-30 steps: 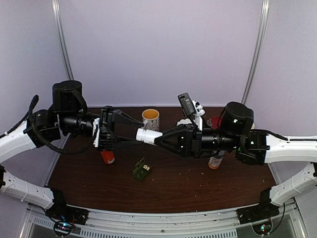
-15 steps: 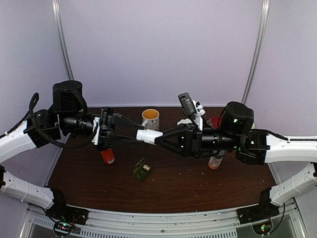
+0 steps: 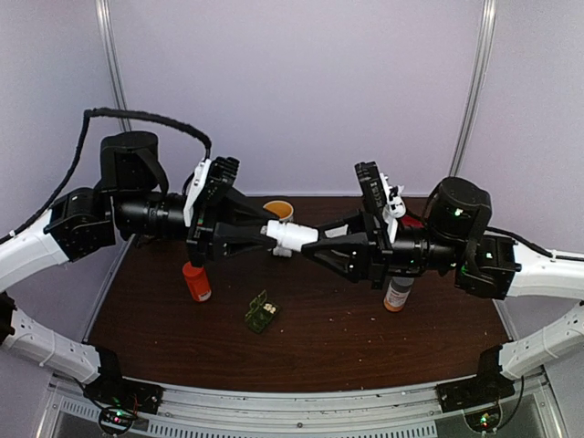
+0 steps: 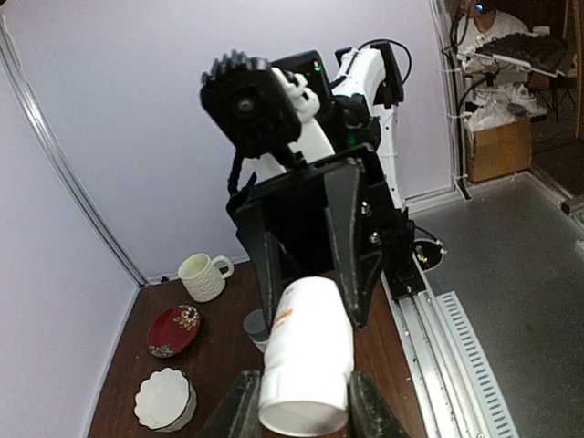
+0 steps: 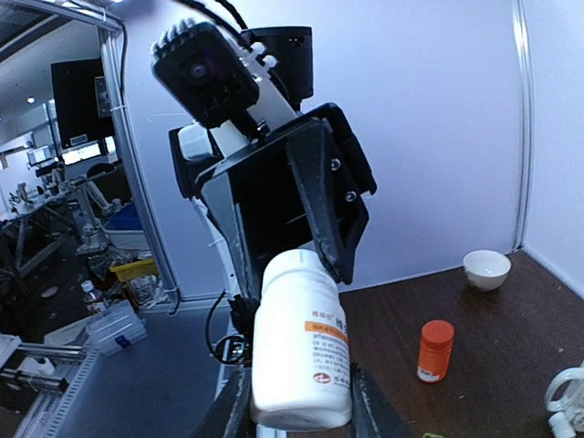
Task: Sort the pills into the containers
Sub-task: Unscrew the lid of the pill bottle from the pill bottle, then place the lid of the pill bottle at the center of the board.
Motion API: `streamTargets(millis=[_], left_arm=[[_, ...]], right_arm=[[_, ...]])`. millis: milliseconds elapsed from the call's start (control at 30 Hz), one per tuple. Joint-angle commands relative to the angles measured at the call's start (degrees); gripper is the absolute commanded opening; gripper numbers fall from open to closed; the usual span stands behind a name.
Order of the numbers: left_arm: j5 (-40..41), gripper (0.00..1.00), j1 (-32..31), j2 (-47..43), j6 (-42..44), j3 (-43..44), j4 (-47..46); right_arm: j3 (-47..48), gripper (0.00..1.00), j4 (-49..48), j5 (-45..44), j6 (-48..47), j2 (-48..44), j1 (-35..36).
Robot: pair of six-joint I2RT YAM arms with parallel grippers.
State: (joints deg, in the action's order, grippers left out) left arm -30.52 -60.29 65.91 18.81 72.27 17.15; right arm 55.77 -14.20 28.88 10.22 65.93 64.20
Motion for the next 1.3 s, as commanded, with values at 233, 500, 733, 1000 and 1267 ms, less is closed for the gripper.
streamTargets(millis=[233,500,733,1000,1267], left_arm=[[4.62,0.03,-1.48,5.27,-42.96,10.86,1.28],[14.02,0.05,-1.29,0.42,-46.80,8.68,2.81],[23.86,0.04,4.34,0.04,-49.94,8.51,19.69],[32.53,0.08,7.91,4.12,-49.75,0.42,30.75],[41.37,0.06,8.00,13.09,-49.66,-6.95,32.76]], right_arm=[[-5.45,0.04,-1.56,-14.55,-19.68,-5.20,0.30],[-12.67,0.00,-10.75,-18.69,-16.94,-9.25,0.24],[-15.95,0.00,-15.59,-18.25,-10.50,-8.07,0.22],[-24.03,0.01,-31.28,-14.49,-5.29,-5.62,0.27],[-25.71,0.00,-35.14,-15.06,-3.31,-2.50,0.28]])
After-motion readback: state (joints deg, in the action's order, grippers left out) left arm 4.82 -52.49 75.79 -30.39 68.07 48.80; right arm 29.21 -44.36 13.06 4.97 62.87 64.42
